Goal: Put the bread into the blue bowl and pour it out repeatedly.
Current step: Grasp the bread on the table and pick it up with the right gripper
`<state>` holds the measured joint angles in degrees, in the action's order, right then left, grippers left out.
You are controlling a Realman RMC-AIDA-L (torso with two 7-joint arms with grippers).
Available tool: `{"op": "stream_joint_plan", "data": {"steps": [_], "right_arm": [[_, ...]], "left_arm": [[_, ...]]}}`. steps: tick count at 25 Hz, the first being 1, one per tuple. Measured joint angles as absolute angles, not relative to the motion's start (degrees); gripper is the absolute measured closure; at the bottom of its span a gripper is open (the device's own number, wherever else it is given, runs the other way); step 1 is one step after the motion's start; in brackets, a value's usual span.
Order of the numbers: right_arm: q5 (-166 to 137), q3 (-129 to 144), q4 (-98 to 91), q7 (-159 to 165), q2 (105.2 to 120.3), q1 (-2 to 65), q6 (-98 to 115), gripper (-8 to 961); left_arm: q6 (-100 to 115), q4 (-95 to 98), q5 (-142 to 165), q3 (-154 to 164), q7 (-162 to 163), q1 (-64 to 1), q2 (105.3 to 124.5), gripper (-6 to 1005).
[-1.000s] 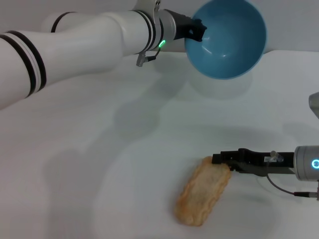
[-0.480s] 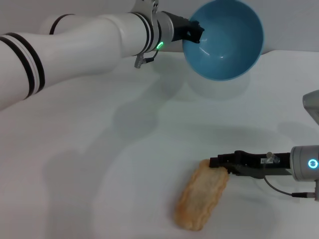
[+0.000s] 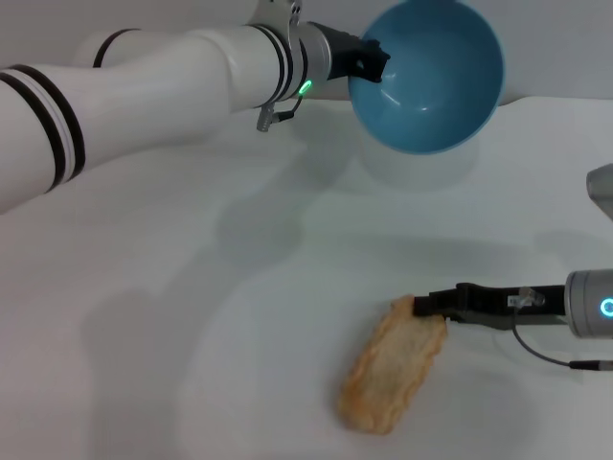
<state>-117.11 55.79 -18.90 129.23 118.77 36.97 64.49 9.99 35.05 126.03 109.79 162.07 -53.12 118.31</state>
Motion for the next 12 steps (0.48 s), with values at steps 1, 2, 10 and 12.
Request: {"op": "stream_joint_plan", "data": {"steps": [1,2,10,12], "right_arm": [[-117.1,55.8,-18.9,129.2,118.77,37.0,64.5,657],[-116.0,55.6,-19.9,126.5,118.84,36.9,65.8,667],[-111.1,55.7,-27.9,120.5,118.62,35.9,72.3,737],[-111.1,55.7,-31.3,120.5,118.6,35.3,73.6,753]], "left_arm": [[10.0,35.0,126.0,109.8,162.1,-53.1,118.34,999],[9.9,35.0,125.9,109.8,162.1,-53.0,118.36,999],[9.4,35.1,125.5,109.7,162.1,-52.7,118.46,1000],[9.4,35.0,125.4,109.7,162.1,-52.8,118.49,1000]]}}
